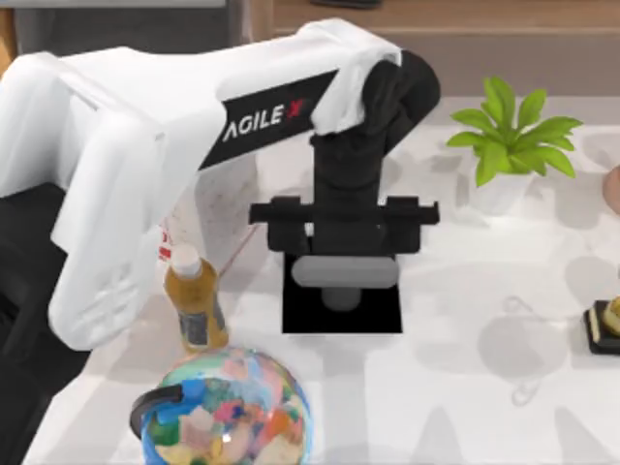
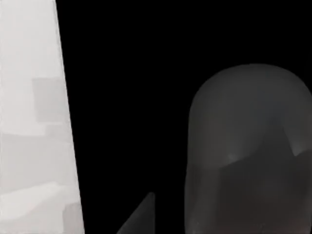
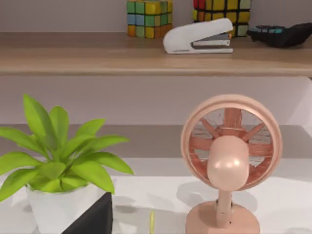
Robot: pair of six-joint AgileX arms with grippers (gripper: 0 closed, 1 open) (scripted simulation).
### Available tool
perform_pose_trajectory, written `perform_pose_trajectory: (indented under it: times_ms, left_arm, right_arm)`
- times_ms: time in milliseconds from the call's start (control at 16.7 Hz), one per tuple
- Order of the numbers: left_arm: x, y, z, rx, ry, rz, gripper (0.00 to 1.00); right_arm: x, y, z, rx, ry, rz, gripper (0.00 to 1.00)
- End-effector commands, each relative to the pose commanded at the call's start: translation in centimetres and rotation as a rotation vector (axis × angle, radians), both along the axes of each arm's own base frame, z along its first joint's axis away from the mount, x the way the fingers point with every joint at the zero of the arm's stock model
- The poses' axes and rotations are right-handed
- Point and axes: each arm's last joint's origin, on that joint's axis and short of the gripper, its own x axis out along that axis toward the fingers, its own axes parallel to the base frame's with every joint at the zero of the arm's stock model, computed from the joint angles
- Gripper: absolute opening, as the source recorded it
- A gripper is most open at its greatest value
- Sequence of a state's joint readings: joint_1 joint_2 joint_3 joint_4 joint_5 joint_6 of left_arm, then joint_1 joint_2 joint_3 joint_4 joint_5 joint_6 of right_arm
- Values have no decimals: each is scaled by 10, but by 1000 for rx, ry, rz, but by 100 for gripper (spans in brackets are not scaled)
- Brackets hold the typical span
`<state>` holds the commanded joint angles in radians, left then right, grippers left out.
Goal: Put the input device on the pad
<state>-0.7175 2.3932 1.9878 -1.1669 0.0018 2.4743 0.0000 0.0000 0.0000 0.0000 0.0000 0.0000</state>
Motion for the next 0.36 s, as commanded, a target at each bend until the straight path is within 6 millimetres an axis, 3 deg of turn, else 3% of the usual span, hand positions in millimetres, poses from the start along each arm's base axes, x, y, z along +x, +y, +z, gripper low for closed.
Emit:
perform_pose_trajectory:
  times_ms: [360]
  left_arm:
    - [0, 0, 0, 0, 0, 0, 100]
  right_arm:
    - [0, 0, 0, 0, 0, 0, 100]
